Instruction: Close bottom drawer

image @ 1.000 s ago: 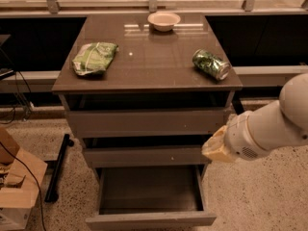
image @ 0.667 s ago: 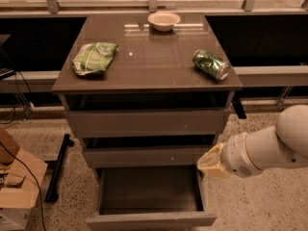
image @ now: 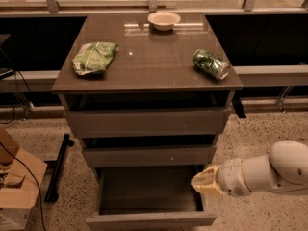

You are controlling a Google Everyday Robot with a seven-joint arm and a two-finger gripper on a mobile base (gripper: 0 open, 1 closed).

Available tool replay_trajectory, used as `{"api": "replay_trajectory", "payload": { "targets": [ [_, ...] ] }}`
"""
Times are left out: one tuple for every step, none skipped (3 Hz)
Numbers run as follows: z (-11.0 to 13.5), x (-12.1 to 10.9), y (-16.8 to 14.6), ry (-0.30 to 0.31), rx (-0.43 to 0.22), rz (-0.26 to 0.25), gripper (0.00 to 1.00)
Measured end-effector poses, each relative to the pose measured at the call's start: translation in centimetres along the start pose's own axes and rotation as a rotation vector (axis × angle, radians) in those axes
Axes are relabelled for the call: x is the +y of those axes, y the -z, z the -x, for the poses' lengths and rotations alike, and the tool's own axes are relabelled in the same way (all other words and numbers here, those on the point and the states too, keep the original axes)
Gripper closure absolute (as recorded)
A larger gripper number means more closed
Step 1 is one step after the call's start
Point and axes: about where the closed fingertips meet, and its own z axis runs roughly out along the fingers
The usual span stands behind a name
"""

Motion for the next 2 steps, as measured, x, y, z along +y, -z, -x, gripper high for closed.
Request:
{"api": "replay_trajectory", "payload": {
  "targets": [
    [-0.8, -0.8, -0.6, -0.009, 0.014, -0.008, 1.0],
    [-4.4, -2.0, -2.3, -0.03, -0.004, -0.002, 1.0]
  ]
}}
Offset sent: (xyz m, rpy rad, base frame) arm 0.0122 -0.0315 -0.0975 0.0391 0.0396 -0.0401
